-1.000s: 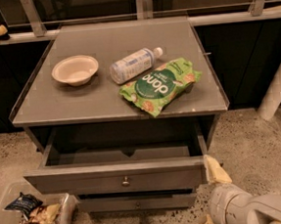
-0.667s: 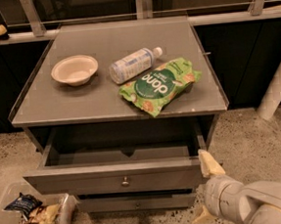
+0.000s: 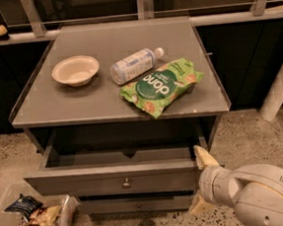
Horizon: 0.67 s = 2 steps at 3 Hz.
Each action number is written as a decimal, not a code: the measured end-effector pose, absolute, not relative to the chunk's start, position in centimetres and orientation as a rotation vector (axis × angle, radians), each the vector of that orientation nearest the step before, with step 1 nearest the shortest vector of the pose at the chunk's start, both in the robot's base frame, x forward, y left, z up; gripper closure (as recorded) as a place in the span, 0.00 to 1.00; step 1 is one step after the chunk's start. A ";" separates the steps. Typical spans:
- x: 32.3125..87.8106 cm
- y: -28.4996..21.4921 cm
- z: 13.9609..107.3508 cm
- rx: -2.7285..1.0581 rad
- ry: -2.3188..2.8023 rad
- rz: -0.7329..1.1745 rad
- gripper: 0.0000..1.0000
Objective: Open top drawer
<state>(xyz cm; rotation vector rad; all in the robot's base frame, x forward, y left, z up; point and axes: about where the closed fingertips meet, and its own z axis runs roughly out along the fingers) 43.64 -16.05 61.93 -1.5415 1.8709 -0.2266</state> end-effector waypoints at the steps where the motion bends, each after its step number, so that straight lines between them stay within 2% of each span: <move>1: 44.4 -16.2 61.0 -1.562 1.892 -0.219 0.00; 2: 44.4 -16.2 60.9 -1.562 1.892 -0.220 0.17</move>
Offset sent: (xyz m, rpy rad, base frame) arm 0.0074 -0.0016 -0.0101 -0.0132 0.0261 0.0017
